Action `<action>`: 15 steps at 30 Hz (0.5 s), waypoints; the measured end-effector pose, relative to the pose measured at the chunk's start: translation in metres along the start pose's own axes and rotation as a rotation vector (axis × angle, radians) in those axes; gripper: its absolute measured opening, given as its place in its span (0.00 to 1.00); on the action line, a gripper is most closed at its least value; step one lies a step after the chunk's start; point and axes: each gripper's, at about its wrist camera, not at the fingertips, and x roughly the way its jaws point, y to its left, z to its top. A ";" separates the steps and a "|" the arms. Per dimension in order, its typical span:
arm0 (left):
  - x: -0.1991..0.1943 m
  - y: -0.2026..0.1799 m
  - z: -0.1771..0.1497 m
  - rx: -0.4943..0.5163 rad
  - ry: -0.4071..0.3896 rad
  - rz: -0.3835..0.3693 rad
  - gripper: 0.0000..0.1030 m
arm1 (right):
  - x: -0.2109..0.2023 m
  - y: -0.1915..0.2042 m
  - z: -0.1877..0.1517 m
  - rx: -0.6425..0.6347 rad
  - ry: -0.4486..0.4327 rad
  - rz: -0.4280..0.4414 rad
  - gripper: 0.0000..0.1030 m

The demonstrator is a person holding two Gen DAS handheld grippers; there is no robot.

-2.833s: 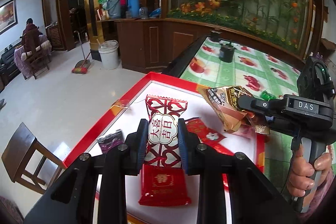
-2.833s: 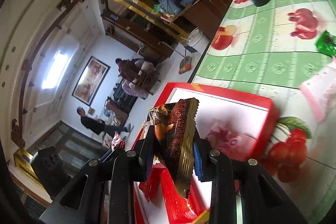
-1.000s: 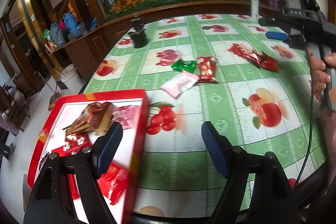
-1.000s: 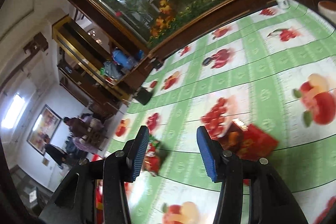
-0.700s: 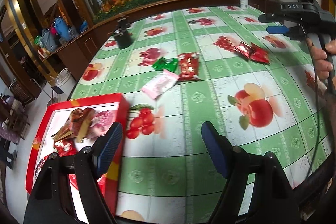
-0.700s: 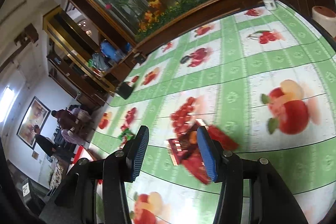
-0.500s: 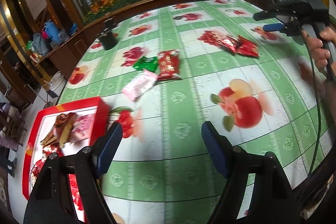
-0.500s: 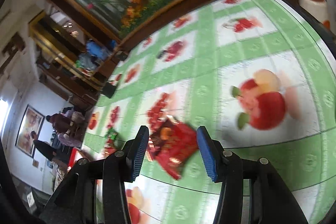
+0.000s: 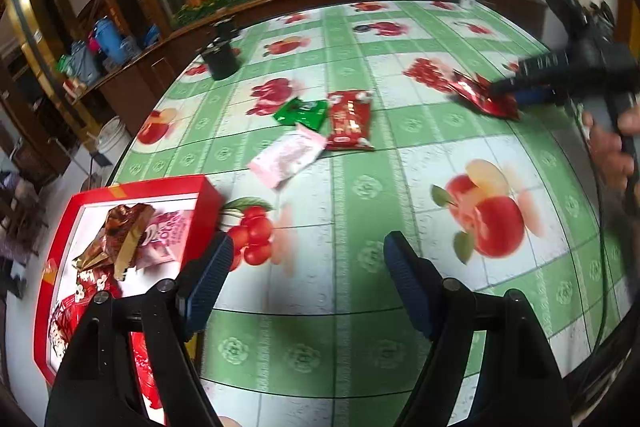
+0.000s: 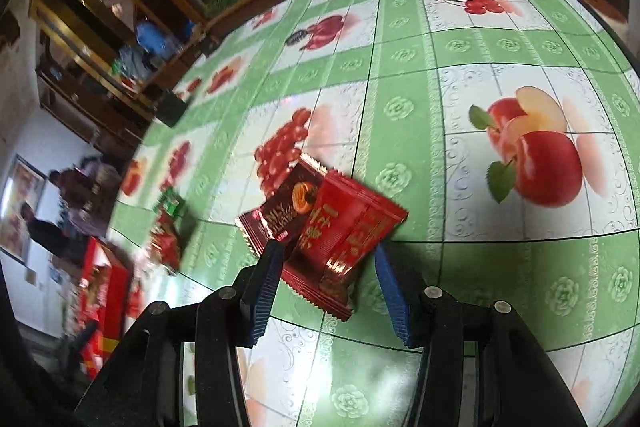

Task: Organize snacks
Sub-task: 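Grasp the dark brown chocolate bag with the left tool while the right tool grasps a red gold-text bag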

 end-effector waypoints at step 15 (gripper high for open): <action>0.017 -0.055 0.085 0.120 -0.088 -0.108 0.75 | -0.011 -0.015 0.001 0.008 -0.069 -0.113 0.34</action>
